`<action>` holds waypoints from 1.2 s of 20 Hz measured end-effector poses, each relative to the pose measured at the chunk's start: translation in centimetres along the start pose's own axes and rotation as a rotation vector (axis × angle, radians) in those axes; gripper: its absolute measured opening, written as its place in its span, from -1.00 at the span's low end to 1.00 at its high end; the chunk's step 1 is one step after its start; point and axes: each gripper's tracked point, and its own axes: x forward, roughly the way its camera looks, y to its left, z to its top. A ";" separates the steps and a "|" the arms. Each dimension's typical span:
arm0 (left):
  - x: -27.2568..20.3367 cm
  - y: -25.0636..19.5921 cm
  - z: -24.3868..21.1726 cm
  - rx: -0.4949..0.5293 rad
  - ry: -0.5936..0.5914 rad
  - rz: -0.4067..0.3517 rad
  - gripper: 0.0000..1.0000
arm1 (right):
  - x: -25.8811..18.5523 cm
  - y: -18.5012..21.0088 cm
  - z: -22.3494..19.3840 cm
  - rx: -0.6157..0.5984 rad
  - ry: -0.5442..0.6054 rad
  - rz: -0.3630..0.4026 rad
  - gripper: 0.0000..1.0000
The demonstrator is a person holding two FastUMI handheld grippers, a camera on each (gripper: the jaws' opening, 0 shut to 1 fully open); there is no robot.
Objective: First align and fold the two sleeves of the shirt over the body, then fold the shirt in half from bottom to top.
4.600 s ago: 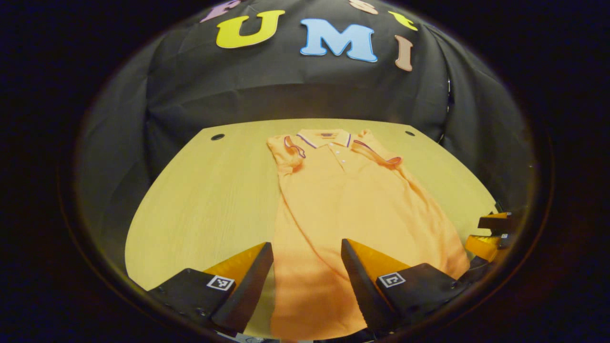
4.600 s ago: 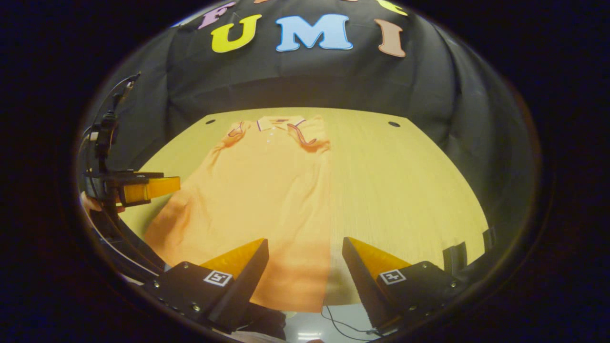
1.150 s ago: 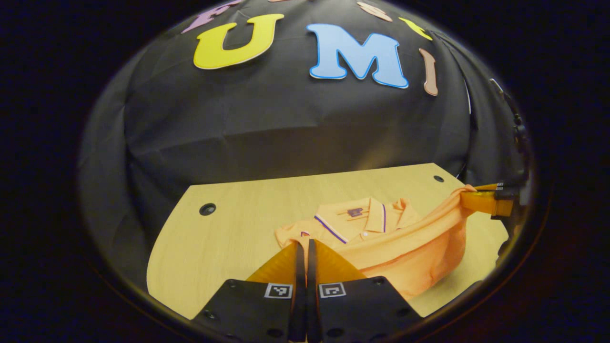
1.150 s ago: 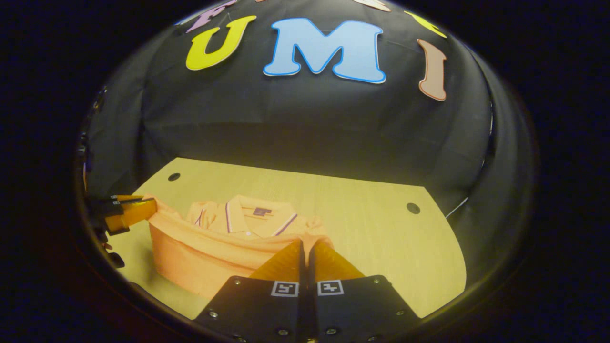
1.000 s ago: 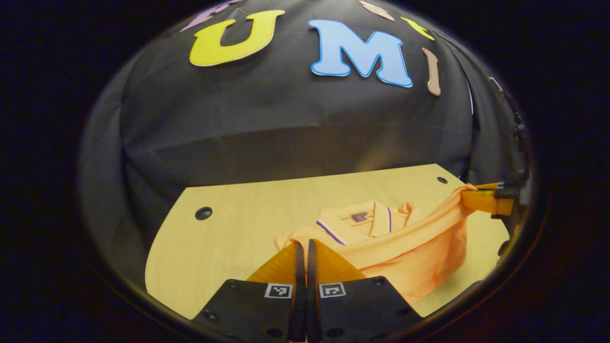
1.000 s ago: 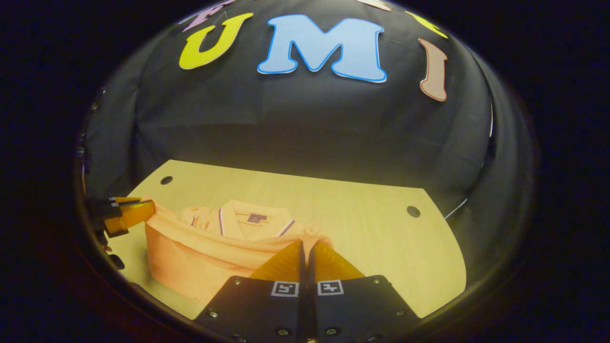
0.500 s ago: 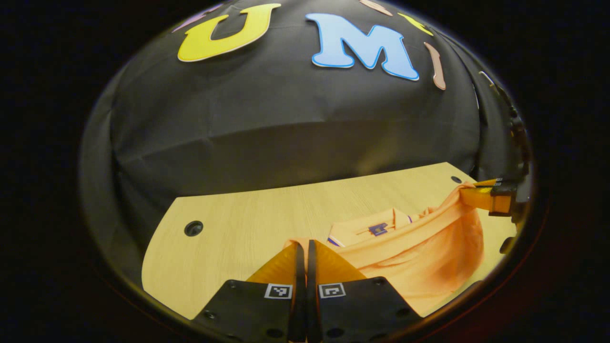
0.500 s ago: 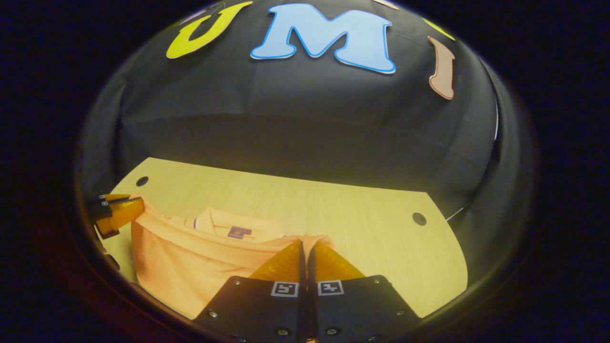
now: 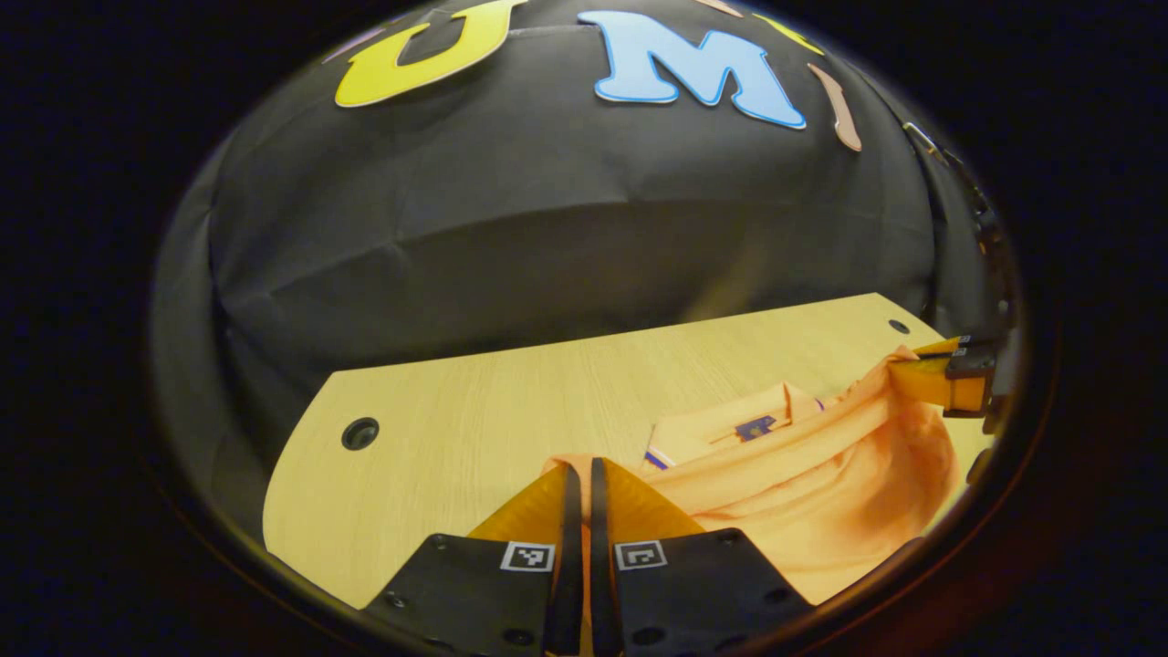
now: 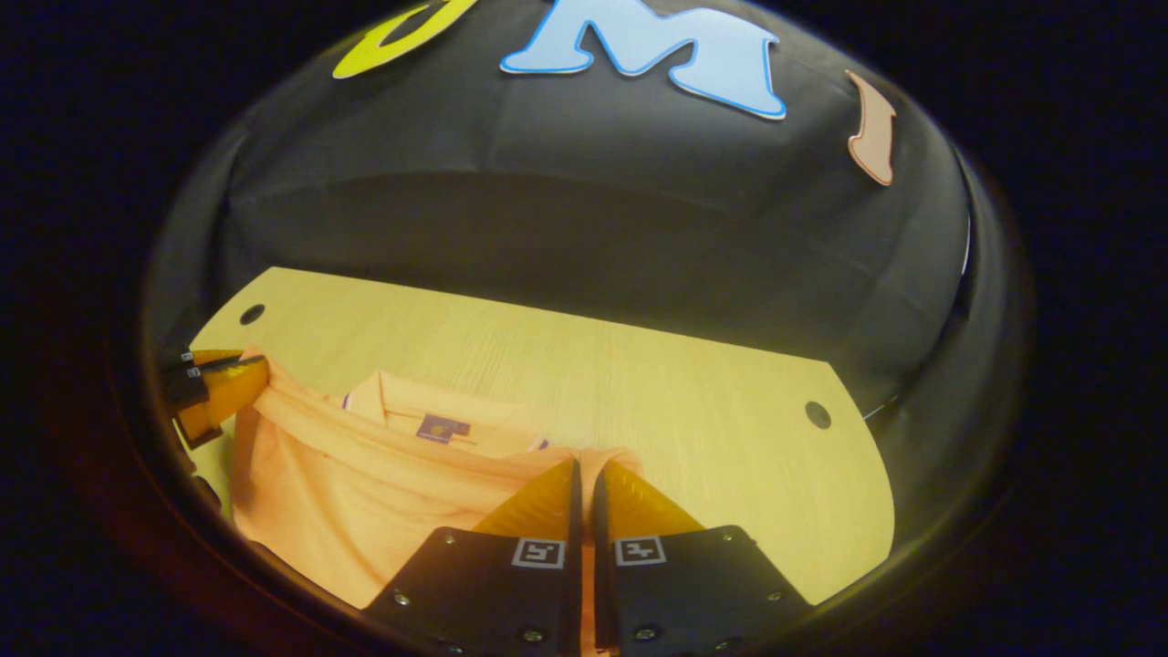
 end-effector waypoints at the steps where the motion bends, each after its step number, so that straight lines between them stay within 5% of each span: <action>1: 0.1 0.0 -0.2 0.002 0.005 0.001 -0.72 | 0.0 0.1 -0.2 -0.015 0.002 -0.004 -0.85; 4: -0.3 -0.2 0.0 0.007 0.015 -0.016 -0.66 | -0.1 0.4 -0.3 -0.026 0.004 -0.008 -0.72; 5: -0.2 -0.5 0.0 0.008 0.014 -0.020 -0.43 | -0.2 0.9 -0.3 -0.020 0.007 0.003 -0.62; 17: -5.1 0.1 3.3 0.008 -0.102 0.014 0.77 | -5.2 0.2 1.2 -0.003 -0.094 0.021 0.80; 22: -10.1 -0.8 6.1 0.002 -0.203 0.007 1.00 | -10.4 -0.5 3.2 0.014 -0.218 0.021 0.89; 24: -12.5 -1.2 7.1 -0.010 -0.247 0.010 0.86 | -13.1 -0.8 3.9 0.022 -0.276 0.025 0.89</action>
